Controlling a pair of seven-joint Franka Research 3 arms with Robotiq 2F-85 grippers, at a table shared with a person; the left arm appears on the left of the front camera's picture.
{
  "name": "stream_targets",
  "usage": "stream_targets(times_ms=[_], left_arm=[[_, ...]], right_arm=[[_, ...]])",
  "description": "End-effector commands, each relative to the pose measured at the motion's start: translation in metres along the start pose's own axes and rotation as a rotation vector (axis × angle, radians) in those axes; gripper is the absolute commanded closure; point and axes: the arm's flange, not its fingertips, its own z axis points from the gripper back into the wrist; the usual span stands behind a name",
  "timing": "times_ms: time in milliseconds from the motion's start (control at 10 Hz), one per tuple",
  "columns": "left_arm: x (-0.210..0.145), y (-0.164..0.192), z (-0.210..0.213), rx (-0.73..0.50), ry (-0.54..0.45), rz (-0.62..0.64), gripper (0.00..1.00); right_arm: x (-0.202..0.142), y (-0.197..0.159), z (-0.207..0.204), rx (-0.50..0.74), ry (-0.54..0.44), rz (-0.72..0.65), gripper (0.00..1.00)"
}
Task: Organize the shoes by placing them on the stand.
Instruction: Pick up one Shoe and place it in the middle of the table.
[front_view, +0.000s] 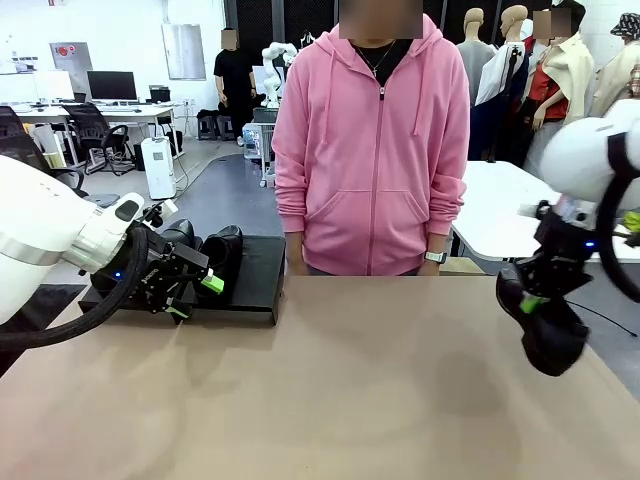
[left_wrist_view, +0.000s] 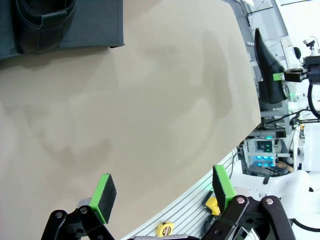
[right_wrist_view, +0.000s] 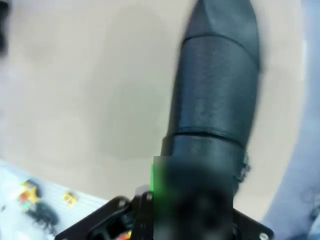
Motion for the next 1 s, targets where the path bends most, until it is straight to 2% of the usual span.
stream_targets(times_ms=[0,300,500,700,900], left_arm=[[0.0,-0.002,0.002,0.005,0.001,0.01,0.0],[0.0,-0.002,0.002,0.005,0.001,0.01,0.0],[0.0,-0.002,0.002,0.005,0.001,0.01,0.0],[0.0,-0.002,0.002,0.005,0.001,0.01,0.0],[0.0,-0.002,0.002,0.005,0.001,0.01,0.0]], right_arm=[[-0.005,0.106,-0.024,0.105,-0.095,0.198,1.0],[-0.017,0.202,-0.058,0.218,-0.059,0.229,1.0],[-0.032,0.255,-0.082,0.246,-0.015,0.173,1.0],[-0.039,0.284,-0.099,0.228,0.011,0.007,1.0],[-0.041,0.293,-0.099,0.292,0.031,-0.051,1.0]])
